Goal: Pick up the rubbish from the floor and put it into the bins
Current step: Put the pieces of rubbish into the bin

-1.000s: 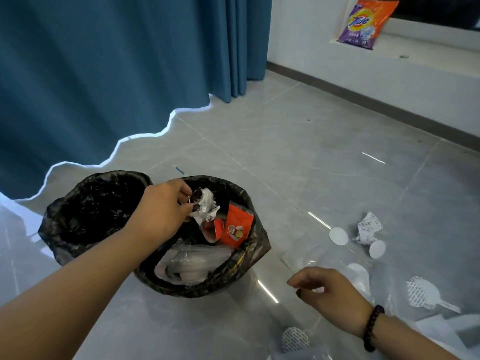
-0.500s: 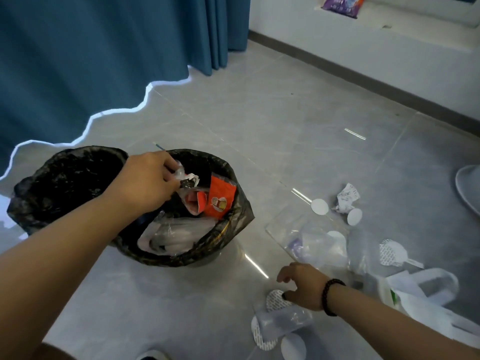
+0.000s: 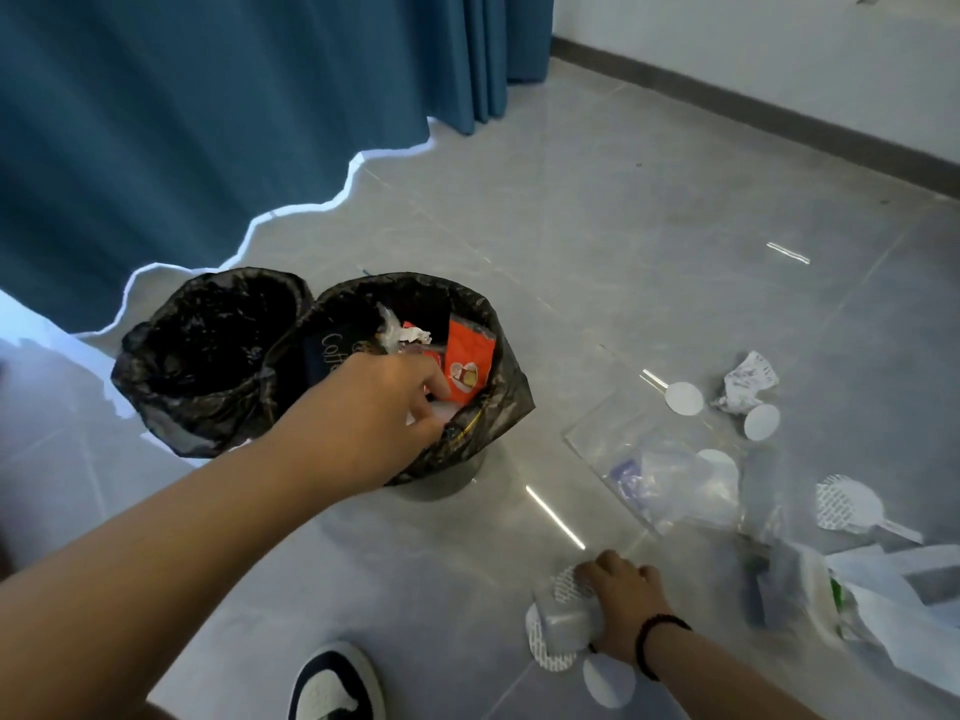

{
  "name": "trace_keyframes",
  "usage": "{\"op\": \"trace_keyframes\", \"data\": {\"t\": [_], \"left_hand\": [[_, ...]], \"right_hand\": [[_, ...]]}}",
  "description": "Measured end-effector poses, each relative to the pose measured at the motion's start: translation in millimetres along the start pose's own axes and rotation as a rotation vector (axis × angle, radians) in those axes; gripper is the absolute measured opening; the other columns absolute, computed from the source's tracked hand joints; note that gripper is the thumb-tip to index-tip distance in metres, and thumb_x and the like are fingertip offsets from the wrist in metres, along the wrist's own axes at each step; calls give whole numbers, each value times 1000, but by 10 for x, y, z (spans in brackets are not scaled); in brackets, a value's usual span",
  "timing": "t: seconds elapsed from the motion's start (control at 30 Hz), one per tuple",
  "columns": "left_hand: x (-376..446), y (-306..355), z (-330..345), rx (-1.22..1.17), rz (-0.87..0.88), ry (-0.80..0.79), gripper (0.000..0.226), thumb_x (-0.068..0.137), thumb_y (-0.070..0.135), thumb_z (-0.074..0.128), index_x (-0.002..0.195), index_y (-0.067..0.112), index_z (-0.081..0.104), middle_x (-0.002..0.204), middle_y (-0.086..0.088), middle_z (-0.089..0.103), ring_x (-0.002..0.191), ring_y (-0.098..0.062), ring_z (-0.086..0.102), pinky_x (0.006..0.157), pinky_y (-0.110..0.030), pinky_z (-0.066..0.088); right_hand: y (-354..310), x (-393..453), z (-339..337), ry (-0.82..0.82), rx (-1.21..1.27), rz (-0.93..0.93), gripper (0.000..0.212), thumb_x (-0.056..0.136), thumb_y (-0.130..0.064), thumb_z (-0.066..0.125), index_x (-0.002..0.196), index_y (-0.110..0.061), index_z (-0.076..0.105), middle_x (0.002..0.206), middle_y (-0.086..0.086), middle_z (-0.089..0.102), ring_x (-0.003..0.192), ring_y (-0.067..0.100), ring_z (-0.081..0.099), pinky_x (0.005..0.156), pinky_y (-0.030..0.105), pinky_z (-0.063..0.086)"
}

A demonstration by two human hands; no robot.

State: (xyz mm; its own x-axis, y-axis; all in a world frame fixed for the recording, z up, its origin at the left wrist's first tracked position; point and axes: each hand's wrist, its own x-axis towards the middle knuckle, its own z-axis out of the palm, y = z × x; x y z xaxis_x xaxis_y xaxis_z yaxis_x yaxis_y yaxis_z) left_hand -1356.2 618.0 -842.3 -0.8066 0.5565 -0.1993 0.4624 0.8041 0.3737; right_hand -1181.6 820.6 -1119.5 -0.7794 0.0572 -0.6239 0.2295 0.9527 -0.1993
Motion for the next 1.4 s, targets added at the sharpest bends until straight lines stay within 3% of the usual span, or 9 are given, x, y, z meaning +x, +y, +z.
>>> {"op": "trace_keyframes", "data": {"t": [0.1, 0.3, 0.47, 0.6, 0.73, 0.87, 1.03, 1.17, 1.4], "left_hand": [[-60, 43, 48, -1, -11, -24, 20, 86, 24, 67, 105, 27, 63, 85, 14, 66, 66, 0, 56, 72, -27, 53], [-94, 131, 104, 17, -20, -68, 23, 87, 28, 66, 109, 32, 61, 91, 17, 66, 72, -2, 60, 74, -30, 55], [-61, 197, 138, 24, 1, -90, 23, 87, 27, 65, 109, 29, 62, 93, 14, 68, 70, 0, 58, 77, -34, 55], [-63, 193, 153, 44, -29, -132, 23, 87, 32, 63, 110, 33, 60, 91, 16, 66, 75, -2, 59, 79, -41, 55], [-33, 206, 144, 18, -64, -156, 26, 86, 36, 64, 111, 36, 58, 105, 15, 61, 89, -7, 60, 85, -42, 53], [-47, 284, 160, -23, -50, -159, 48, 87, 37, 63, 131, 32, 46, 133, 11, 42, 116, -9, 50, 94, -25, 42], [-110, 395, 216, -352, -94, -310, 49, 88, 39, 62, 133, 28, 45, 120, 16, 55, 101, -1, 57, 84, -20, 50], [-102, 453, 219, -710, -187, -416, 32, 90, 31, 63, 120, 30, 56, 106, 10, 67, 97, -4, 65, 86, -28, 56], [-25, 525, 231, -1041, -205, -422, 36, 85, 35, 64, 119, 26, 58, 113, 2, 70, 102, -16, 69, 92, -42, 54]], "right_hand": [[17, 41, 56, 51, -51, -24, 59, 75, -25, 63, 130, -27, 42, 130, 1, 43, 120, 21, 46, 86, 33, 22], [67, -63, 119, 11, -173, -44, 58, 80, -27, 62, 133, -18, 40, 136, 7, 42, 128, 24, 36, 106, 44, 18], [37, -69, 51, -6, -40, 10, 32, 84, -24, 52, 115, -20, 54, 123, 2, 56, 116, 23, 50, 97, 35, 29], [-42, -155, -376, 56, 354, 12, 3, 80, -23, 60, 82, -24, 58, 95, -2, 60, 91, 16, 58, 77, 19, 44], [-75, -357, -933, 236, 810, 32, 16, 80, -18, 70, 69, -24, 59, 76, -4, 61, 68, 6, 54, 59, 6, 40], [-174, -665, -1405, 282, 1478, 68, 5, 83, -6, 67, 79, -3, 66, 71, 9, 64, 62, 16, 62, 57, 25, 50], [-364, -978, -1754, 304, 1840, -59, 30, 68, -9, 66, 96, 1, 66, 89, 21, 70, 78, 30, 65, 69, 37, 54], [-582, -1108, -1879, 307, 1870, -181, 29, 70, -18, 63, 95, -5, 69, 95, 20, 71, 84, 27, 66, 75, 40, 53], [-767, -1111, -1951, 601, 1387, -358, 30, 88, -2, 58, 99, -25, 73, 110, -8, 67, 105, 8, 63, 85, 28, 53]]}}
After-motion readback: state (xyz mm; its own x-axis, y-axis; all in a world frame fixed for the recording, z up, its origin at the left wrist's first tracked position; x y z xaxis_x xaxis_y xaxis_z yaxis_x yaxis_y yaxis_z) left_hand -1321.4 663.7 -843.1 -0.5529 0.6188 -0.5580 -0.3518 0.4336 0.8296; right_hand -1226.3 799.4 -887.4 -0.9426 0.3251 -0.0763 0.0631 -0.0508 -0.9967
